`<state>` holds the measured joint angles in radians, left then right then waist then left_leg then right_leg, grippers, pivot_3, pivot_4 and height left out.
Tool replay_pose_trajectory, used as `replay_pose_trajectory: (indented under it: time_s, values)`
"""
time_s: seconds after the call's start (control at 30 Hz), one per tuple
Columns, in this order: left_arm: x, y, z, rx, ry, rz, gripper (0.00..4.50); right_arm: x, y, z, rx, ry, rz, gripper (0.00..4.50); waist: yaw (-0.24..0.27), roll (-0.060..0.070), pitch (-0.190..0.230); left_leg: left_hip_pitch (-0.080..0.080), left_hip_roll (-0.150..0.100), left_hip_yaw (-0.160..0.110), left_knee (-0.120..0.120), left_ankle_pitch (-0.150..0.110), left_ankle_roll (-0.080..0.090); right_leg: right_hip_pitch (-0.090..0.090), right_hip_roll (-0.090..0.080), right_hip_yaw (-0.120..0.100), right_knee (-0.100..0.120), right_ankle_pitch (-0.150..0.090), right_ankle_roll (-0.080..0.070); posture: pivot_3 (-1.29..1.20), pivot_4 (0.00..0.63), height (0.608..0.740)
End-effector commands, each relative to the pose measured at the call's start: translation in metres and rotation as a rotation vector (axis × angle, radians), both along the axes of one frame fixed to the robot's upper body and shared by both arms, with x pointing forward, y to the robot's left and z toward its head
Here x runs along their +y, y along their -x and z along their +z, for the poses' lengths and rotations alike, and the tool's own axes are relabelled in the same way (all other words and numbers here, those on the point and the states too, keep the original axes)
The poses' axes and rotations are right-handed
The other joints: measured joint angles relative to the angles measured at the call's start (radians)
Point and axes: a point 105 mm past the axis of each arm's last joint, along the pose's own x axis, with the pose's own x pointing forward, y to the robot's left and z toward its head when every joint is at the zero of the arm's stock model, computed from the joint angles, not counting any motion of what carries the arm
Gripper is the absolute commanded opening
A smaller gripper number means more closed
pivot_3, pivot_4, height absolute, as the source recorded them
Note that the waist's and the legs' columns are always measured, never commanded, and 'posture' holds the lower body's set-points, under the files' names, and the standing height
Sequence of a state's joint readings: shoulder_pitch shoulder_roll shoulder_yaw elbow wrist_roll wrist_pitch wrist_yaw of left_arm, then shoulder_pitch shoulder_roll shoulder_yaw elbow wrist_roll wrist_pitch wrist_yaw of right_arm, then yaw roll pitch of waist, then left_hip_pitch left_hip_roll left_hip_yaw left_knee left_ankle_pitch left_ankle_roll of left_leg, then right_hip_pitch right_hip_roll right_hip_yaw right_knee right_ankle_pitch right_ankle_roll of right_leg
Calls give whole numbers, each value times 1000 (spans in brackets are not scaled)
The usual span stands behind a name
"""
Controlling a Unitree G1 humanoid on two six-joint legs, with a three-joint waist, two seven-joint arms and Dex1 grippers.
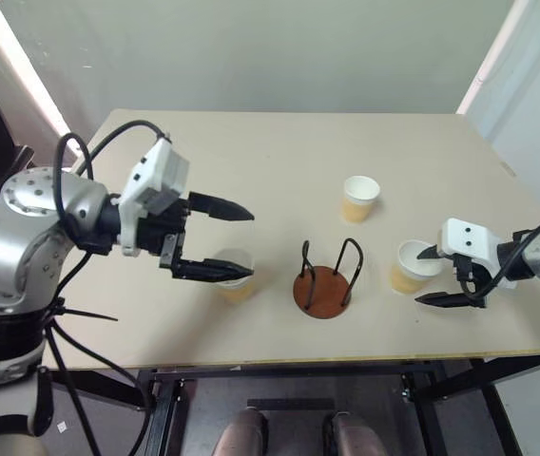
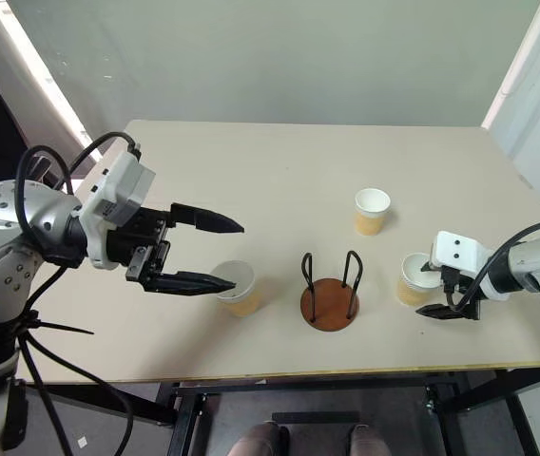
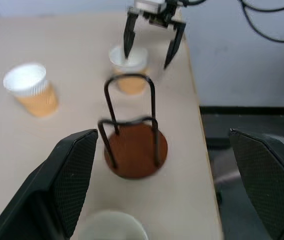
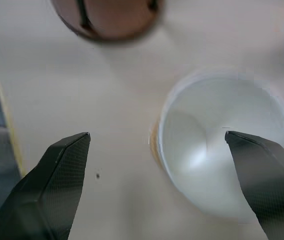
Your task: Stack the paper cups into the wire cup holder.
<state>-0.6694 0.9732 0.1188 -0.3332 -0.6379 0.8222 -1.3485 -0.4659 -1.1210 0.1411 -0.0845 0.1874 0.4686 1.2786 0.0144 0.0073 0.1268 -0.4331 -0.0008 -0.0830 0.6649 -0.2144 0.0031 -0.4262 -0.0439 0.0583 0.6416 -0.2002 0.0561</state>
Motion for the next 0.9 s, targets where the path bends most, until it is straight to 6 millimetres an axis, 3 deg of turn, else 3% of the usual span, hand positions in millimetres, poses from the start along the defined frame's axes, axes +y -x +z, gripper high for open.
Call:
replay_pose_trajectory:
  time_s: [0.03, 0.37, 0.47, 0.57, 0.67, 0.8, 0.9]
  values:
    - [7, 5, 9, -39, -1, 33, 4500, 4, -5, 13, -59, 8, 27, 3952, -3, 0, 0, 1, 0, 0, -1, 0, 0, 0, 0, 0, 1, 0, -1, 0, 150, 740]
    - [12, 0, 10, -65, -1, 94, 4500, 18, -11, 8, -71, 17, 72, 200, -5, 0, 0, 1, 0, 0, -3, -2, -2, -2, 0, 0, 1, -2, -3, 0, 150, 740]
    - [14, -2, 11, -70, 0, 107, 4500, 20, -9, 10, -71, 24, 92, 91, -5, 0, 0, -1, 0, 0, -3, -3, -3, -2, 0, 0, 1, -2, -4, 0, 150, 740]
    - [17, -4, 11, -76, -1, 115, 4500, 24, -6, 31, -104, 21, 138, 91, -5, 0, 0, -1, 0, 0, -3, -4, -3, -3, 0, 0, 1, -2, -4, 0, 150, 740]
    - [19, -5, 12, -82, -3, 120, 4500, 34, -1, 75, -170, -25, 218, 91, -7, 1, 1, -2, 0, 0, -3, -4, -3, -5, 0, 0, 1, -2, -4, 0, 150, 740]
    - [23, -5, 15, -90, -1, 124, 4500, 67, 12, 148, -315, -145, 395, 91, -11, 2, 1, -3, 0, 0, -7, -2, -5, -8, 1, 2, 1, -4, -6, 0, 150, 740]
    - [24, -7, 13, -89, 0, 125, 4500, 95, 15, 167, -335, -189, 474, 91, -13, -1, 0, -2, 1, 0, -11, -1, -6, -10, 2, 1, 2, -6, -11, 0, 150, 740]
